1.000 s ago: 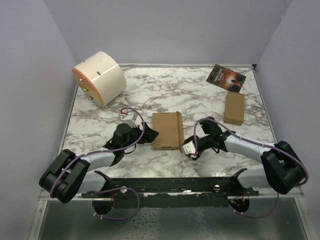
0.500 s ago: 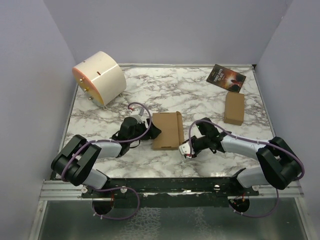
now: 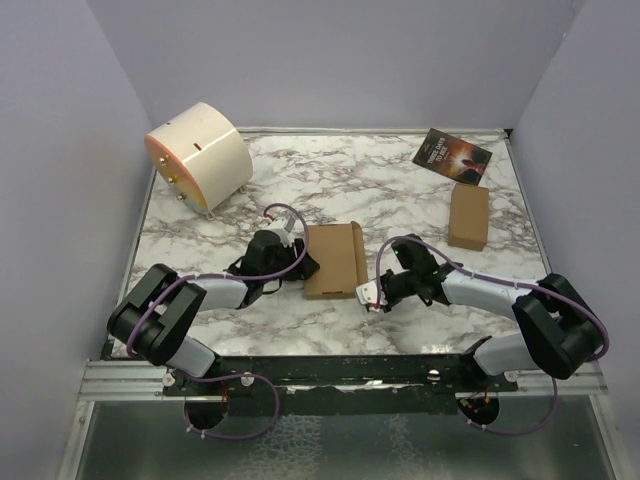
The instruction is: Fold the paper box
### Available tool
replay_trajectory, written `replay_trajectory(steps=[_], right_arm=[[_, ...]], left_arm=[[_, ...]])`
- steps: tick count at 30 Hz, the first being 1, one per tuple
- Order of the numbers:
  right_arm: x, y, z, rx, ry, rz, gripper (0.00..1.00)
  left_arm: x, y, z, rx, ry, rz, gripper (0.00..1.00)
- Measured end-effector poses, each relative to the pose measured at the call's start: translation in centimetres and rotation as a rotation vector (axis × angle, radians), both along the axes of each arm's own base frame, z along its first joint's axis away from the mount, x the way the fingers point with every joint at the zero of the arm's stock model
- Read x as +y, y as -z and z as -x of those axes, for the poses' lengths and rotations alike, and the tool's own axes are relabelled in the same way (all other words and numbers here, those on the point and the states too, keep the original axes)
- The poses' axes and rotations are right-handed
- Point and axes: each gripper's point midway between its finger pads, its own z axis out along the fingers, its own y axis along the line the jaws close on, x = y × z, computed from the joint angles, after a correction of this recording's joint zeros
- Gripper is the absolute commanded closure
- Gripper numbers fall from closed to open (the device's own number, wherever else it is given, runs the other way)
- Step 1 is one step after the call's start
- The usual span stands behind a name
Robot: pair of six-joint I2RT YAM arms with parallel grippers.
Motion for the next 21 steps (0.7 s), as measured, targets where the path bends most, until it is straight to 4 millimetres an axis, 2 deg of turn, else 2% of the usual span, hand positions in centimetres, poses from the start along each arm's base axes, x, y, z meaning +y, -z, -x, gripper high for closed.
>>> replay_trajectory(steps=[4,21], right_arm=[[0.0,0.0,0.0,0.013,0.011,-0.001,0.94],[0.8,-0.5,-0.7,0.134,0.115,-0.008,0.98]], left_arm=[[0.0,-0.2,-0.3,-0.008,0.007,-0.018,0.59],[0.2,-0.2,-1.4,-0.026,0.013,-0.055,0.62]])
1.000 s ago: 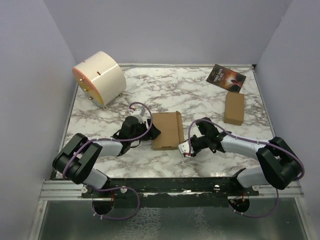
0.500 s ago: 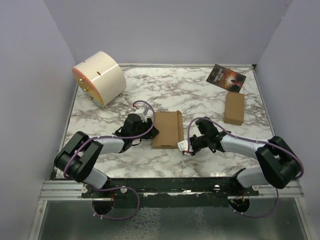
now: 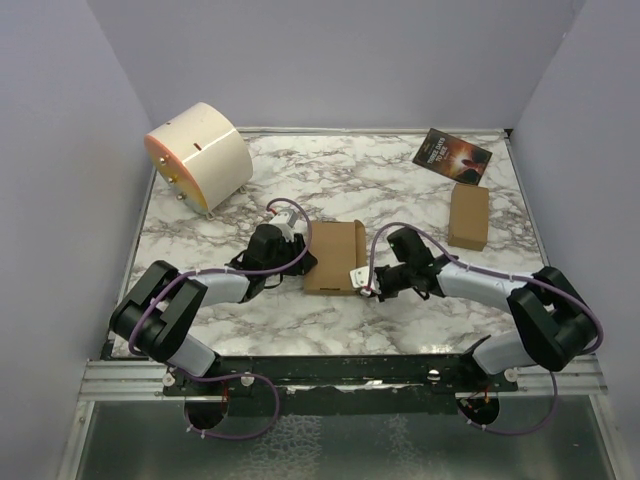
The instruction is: Fold the paper box
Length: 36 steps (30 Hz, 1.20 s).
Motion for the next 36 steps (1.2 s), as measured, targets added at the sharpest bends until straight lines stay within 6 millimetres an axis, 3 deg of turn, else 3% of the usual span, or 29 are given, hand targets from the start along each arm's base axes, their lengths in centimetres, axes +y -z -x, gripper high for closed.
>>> replay_trajectory(steps=[36], right_arm=[[1.0,0.7,-0.5,0.282,0.165,0.066,0.99]], left_arm=[[1.1,-0.1,-0.8,0.004,-0.023,0.007,0.63]])
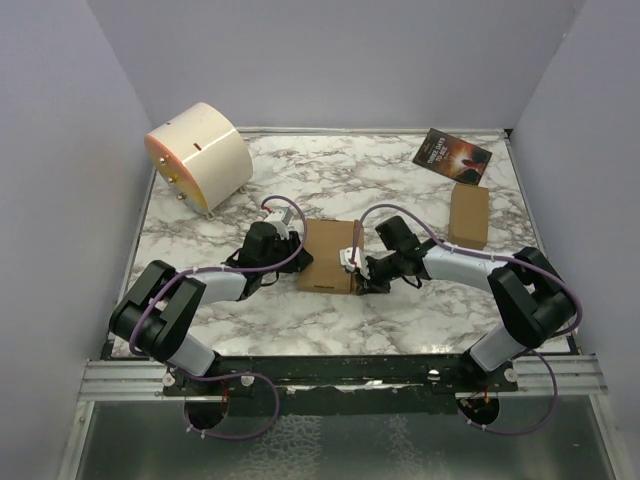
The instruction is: Fold the paper box
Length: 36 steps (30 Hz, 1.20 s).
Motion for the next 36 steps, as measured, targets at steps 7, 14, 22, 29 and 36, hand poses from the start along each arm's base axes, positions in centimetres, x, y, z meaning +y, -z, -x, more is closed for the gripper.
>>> replay_trajectory(steps=[7,14,22,29,36], right_arm=[[0.1,-0.1,0.2,0.025,0.015,-0.005,0.99],[0.4,-0.4,0.3,0.050,0.027,-0.018,0.99],[0.7,-0.7,0.5,0.076,0.035,-0.029,0.99],[0.8,-0.8,0.8,0.099,0.039,-0.038,0.99],[1.1,-1.1,0.8,0.127,0.055,-0.045,0.99]], left_arm=[[-0.1,0.0,0.1,0.000,0.007,0.008,0.63],[-0.2,0.0,0.1,0.006,0.014,0.022,0.63],[-0.4,0.0,0.1,0.012,0.016,0.038,0.63],[-0.6,0.0,0.1,0.018,0.017,0.050,0.64],[-0.8,-0.1,0.1,0.025,0.016,0.071,0.64]])
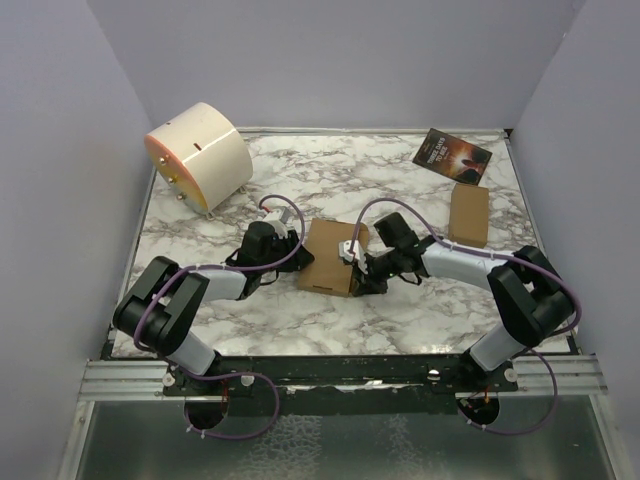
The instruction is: Fold the paper box
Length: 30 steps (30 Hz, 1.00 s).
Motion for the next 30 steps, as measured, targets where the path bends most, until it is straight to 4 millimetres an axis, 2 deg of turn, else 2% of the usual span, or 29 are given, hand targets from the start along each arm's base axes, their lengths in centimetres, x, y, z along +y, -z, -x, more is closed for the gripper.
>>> replay_trajectory(steps=[21,24,30], right_arm=[[1.1,-0.2,1.0,0.109,0.033,0.018,0.98],[1.1,-0.2,1.0,0.113,0.033,0.018,0.96],[1.0,-0.2,1.1,0.095,0.007,0.020,0.88]], left_arm=[[-1.3,0.0,-0.1,-0.006,0.008,0.027,0.64],[-1.5,0.0,-0.2,-0.009,0.011,0.027,0.61],[-1.5,0.2,-0.2,0.019,0.016,-0.002,0.46]])
